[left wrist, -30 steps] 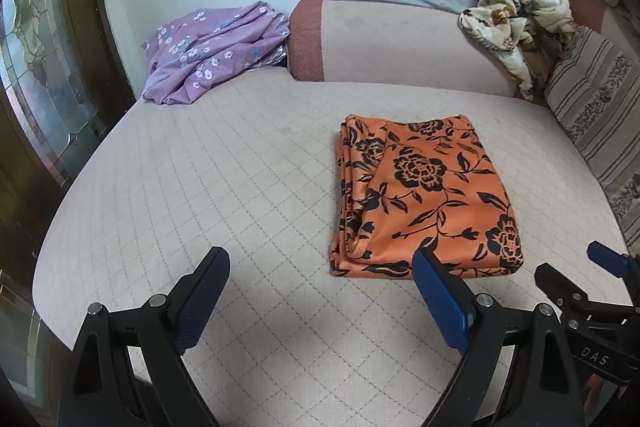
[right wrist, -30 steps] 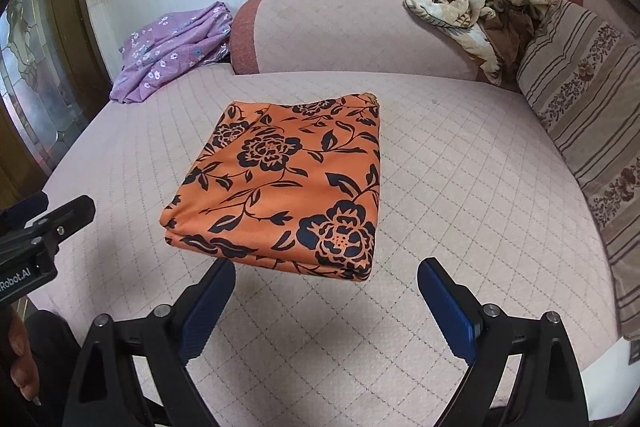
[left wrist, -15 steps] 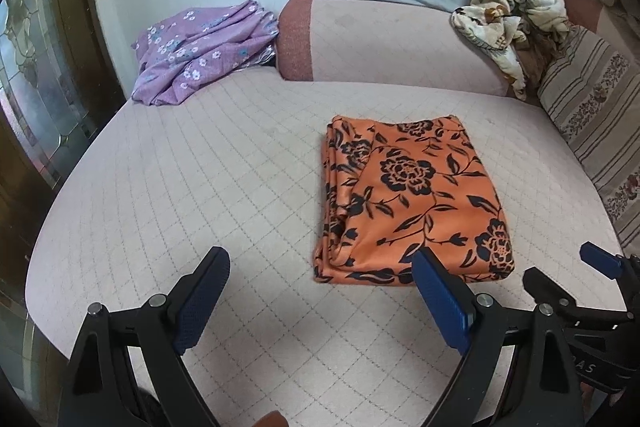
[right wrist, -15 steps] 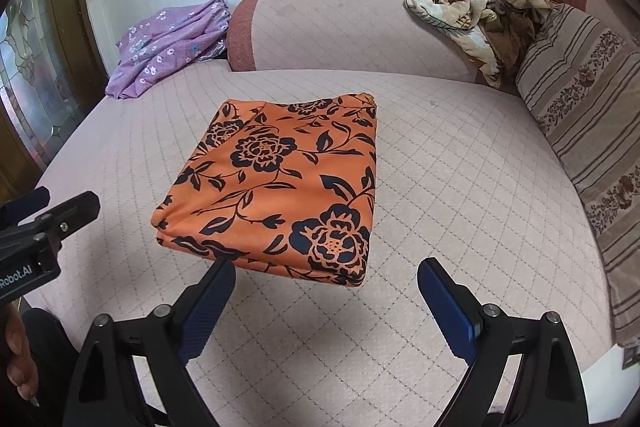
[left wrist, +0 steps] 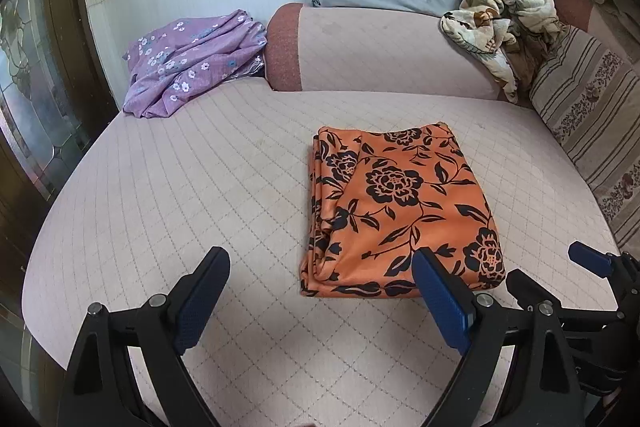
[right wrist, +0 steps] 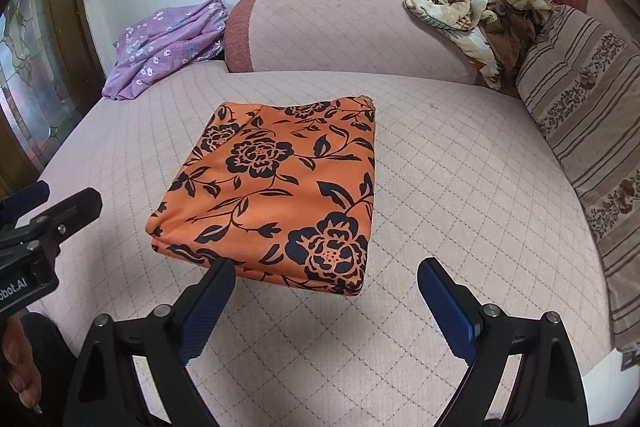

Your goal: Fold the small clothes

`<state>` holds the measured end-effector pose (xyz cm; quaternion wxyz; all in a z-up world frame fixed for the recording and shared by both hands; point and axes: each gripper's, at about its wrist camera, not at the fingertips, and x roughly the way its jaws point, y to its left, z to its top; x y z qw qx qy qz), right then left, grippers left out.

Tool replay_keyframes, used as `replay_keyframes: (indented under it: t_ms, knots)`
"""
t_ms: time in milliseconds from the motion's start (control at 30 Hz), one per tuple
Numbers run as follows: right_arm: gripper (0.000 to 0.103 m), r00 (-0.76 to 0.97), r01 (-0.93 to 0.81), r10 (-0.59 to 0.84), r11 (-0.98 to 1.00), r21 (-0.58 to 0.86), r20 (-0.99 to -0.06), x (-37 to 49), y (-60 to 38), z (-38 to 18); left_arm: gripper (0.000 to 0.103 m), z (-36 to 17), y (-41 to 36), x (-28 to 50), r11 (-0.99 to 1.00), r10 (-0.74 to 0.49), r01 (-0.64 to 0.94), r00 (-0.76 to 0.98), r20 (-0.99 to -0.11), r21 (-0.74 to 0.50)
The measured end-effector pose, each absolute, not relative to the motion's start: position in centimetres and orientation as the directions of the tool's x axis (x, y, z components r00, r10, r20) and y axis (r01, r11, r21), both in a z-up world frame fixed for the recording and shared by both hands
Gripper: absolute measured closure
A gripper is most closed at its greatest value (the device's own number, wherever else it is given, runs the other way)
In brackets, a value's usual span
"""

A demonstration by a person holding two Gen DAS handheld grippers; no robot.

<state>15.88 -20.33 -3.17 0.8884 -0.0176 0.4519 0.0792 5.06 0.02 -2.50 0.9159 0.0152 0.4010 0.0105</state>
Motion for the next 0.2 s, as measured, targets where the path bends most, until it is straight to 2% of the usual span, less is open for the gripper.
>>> replay_keyframes:
  t_ms: [200]
  knots:
    - [0.009, 0.577, -0.154, 0.122, 0.987, 0.039, -0.808, 16.32, -20.32, -3.34, 0.007, -1.93, -0.26, 5.43, 0.999, 0.028, -0.002, 0.702, -0.711, 0.037]
